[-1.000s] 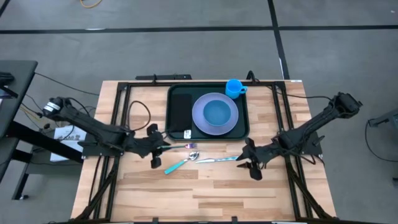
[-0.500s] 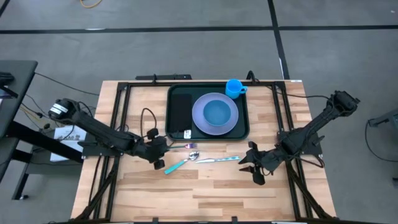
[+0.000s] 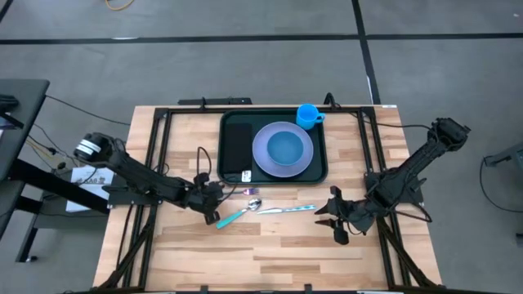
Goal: Set up tray
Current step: Put the blue fork on top of the napkin on the black serving tray
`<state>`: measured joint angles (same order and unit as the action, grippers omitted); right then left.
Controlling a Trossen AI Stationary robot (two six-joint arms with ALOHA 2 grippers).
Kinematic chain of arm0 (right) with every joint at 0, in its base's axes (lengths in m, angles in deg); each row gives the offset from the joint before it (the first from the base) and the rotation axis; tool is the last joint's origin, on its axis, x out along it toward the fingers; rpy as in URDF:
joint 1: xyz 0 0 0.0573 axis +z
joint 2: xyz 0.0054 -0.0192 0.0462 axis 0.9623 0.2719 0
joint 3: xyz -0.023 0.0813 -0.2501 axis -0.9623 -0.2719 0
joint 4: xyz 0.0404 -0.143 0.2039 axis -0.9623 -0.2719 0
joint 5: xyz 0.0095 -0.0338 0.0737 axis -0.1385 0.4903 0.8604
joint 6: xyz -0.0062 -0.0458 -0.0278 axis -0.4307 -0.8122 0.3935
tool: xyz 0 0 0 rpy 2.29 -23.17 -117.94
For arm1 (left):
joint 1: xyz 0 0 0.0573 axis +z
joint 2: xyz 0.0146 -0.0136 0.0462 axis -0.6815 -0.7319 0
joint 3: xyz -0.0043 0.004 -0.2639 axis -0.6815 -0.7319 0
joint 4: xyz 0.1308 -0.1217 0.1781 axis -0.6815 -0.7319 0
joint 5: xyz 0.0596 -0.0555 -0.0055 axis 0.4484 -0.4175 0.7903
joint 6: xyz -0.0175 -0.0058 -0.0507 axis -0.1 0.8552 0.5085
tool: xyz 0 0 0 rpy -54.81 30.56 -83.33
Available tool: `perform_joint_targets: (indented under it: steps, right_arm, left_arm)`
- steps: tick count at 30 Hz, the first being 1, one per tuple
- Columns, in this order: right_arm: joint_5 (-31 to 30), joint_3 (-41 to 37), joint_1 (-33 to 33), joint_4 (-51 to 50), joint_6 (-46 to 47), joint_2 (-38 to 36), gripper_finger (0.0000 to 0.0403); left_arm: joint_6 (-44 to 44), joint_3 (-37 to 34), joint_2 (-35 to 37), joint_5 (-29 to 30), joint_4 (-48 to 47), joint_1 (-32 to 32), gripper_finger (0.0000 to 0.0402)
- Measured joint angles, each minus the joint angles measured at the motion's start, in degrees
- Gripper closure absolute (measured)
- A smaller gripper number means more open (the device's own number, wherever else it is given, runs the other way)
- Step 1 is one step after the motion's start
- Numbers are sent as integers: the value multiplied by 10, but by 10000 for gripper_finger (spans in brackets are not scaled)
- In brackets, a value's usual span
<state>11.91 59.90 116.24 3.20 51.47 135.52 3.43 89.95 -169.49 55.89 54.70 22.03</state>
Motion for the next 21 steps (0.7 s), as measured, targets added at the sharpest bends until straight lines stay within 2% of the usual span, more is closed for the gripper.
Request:
perform_joint_targets:
  steps: [13, 21]
  right_arm:
    - [0, 0, 0, 0, -3, 0, 272]
    - [1, 0, 0, -1, -7, 0, 272]
  left_arm:
    - [9, 0, 12, -19, -16, 11, 251]
    - [4, 0, 12, -55, -61, 52, 238]
